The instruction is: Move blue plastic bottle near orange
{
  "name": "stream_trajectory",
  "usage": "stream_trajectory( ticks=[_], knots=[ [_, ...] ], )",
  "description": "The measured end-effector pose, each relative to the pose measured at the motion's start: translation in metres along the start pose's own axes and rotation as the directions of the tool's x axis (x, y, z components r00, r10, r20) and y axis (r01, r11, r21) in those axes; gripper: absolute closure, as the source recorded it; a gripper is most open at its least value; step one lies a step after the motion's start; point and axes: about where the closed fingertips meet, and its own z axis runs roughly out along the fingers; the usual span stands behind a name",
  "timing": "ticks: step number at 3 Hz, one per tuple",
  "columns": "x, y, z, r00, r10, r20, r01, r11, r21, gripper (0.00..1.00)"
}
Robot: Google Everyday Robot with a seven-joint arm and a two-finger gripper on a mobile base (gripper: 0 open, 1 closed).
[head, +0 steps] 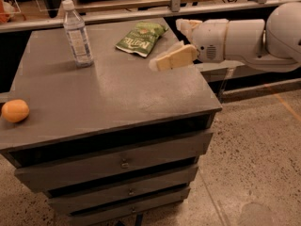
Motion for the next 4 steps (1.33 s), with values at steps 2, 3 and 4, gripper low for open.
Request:
stream_trajectory(
  ticks=[2,3,4],
  knots=[
    [-0.010,0.013,0.045,0.997,-0.020,-0.074,0.020,0.9998,-0.006,0.00],
    [-0.011,0.019,0.050,0.998,-0.008,-0.058,0.009,0.9997,0.023,0.00],
    [-0.008,0.014,0.080,1.000,-0.001,-0.008,0.002,0.9984,0.057,0.00]
  ],
)
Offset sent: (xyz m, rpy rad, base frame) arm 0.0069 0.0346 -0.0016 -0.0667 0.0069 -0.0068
